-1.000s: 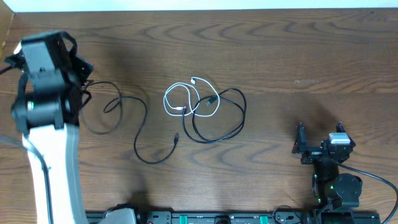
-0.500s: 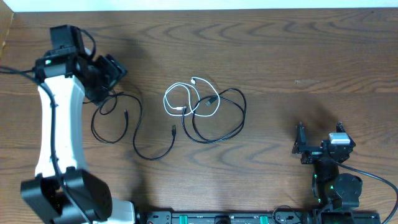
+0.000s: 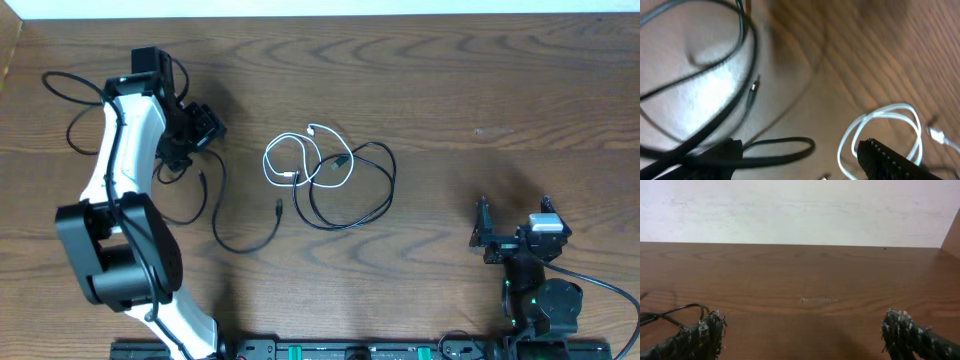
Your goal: Untangle cables
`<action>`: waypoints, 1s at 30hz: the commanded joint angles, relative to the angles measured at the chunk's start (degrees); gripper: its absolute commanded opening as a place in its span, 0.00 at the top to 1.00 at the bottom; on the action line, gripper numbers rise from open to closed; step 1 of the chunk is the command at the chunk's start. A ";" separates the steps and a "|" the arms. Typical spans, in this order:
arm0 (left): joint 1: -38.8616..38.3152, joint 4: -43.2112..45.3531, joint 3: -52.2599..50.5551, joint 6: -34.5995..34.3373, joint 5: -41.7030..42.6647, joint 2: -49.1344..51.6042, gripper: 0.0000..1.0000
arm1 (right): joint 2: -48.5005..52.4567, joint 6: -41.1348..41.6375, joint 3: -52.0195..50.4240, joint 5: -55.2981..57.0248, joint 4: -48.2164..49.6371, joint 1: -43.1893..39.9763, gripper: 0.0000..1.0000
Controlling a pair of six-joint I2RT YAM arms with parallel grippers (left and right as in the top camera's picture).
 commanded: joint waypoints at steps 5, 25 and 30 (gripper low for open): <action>0.20 7.21 0.48 -0.46 -4.96 3.91 0.35 | -0.31 0.83 -0.09 -0.09 -0.26 0.68 0.01; 9.31 5.81 28.92 0.72 -9.75 -3.65 0.82 | -0.31 0.83 -0.09 -0.09 -0.26 0.68 0.01; 8.46 -1.38 28.50 -2.91 -7.98 -4.76 0.09 | -0.31 0.83 -0.09 -0.09 -0.26 0.68 0.01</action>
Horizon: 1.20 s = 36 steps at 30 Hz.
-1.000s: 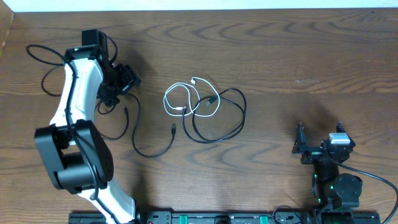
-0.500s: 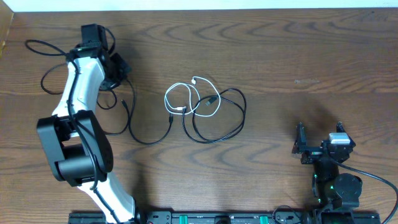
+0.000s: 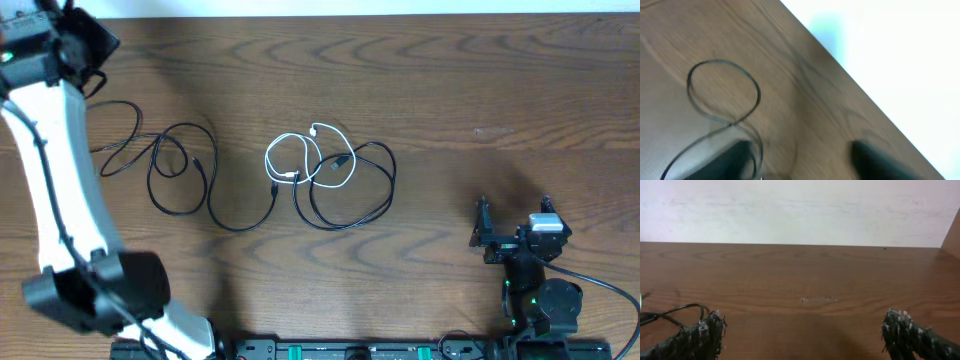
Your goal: Untangle cables
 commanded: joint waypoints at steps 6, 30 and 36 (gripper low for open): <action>-4.76 -10.19 -7.45 -7.96 1.70 4.37 0.03 | -0.31 0.81 -0.09 -0.09 -0.26 0.68 0.01; -8.24 8.44 -12.92 -12.79 1.22 22.86 0.93 | -0.31 0.81 -0.09 -0.09 -0.26 0.68 0.01; -5.49 9.55 -3.13 -5.07 1.03 15.67 0.92 | -0.31 0.81 -0.09 -0.09 -0.26 0.68 0.01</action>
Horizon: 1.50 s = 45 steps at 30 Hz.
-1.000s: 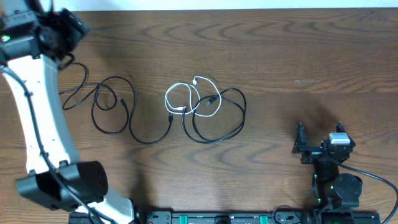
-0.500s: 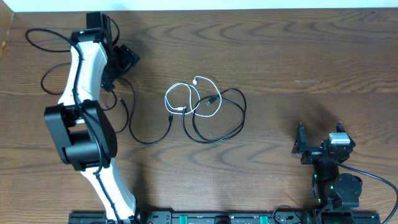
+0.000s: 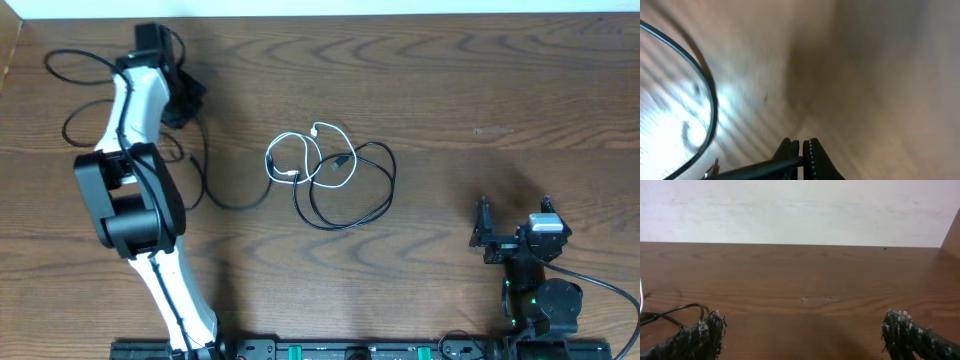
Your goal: Untangle cables
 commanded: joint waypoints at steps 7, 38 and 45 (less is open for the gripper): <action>3.50 11.21 12.55 6.71 -1.60 -20.72 0.93 | -0.31 0.83 -0.09 -0.11 -0.26 0.68 0.01; 3.50 -31.12 10.12 9.88 -1.62 -5.88 0.02 | -0.31 0.83 -0.09 -0.11 -0.26 0.68 0.01; 3.43 -36.72 3.26 2.01 -1.60 -5.88 0.01 | -0.31 0.83 -0.09 -0.09 -0.26 0.68 0.01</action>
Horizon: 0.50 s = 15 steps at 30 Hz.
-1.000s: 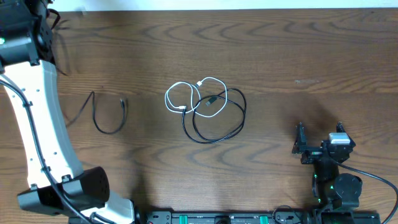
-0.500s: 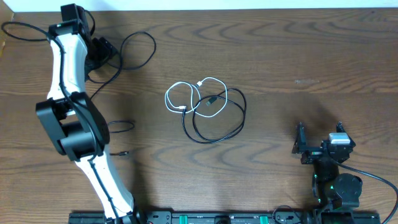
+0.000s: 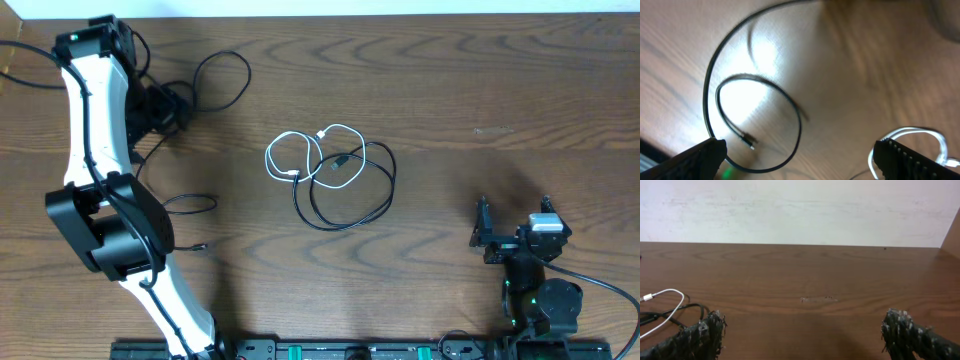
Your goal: Untangle cables
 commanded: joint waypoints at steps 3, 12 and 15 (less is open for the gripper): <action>-0.07 -0.22 -8.15 -6.67 0.02 0.63 0.01 | -0.31 0.83 -0.09 -0.09 -0.26 0.68 0.01; -0.07 9.70 -22.47 -10.62 0.24 0.63 0.17 | -0.31 0.83 -0.09 -0.11 -0.26 0.68 0.01; -0.02 13.35 -25.40 -12.98 0.70 0.63 0.34 | -0.31 0.83 -0.09 -0.11 -0.26 0.68 0.01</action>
